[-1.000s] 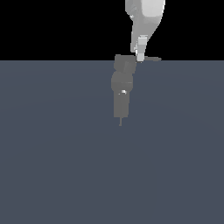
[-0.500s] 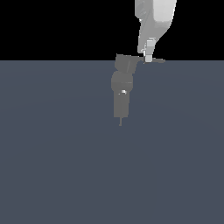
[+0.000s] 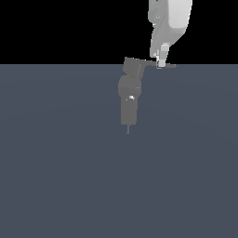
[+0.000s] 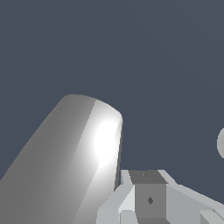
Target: Turn on the faucet by rotating a designated handle.
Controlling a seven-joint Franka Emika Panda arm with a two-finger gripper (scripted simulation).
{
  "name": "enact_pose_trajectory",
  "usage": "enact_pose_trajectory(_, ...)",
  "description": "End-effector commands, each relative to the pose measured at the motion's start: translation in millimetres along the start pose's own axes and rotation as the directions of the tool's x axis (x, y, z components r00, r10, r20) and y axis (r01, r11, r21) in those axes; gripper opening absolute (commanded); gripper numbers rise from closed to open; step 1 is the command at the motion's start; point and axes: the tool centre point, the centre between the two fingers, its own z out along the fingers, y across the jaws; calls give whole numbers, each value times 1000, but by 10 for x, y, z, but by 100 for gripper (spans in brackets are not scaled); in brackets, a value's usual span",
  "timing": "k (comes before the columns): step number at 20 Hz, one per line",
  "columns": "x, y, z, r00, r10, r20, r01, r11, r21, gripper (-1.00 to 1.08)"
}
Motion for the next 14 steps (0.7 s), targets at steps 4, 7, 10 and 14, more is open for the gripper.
enact_pose_trajectory(4, 200, -95, -2, 1000, 16, -1, -16, 1000, 4, -100)
enact_pose_trajectory(7, 268, -142, -4, 1000, 18, 0, -18, 1000, 4, -100)
enact_pose_trajectory(10, 336, -190, -7, 1000, 21, 0, -21, 1000, 5, -100)
enact_pose_trajectory(14, 403, -237, -10, 1000, 23, 0, -23, 1000, 6, -100)
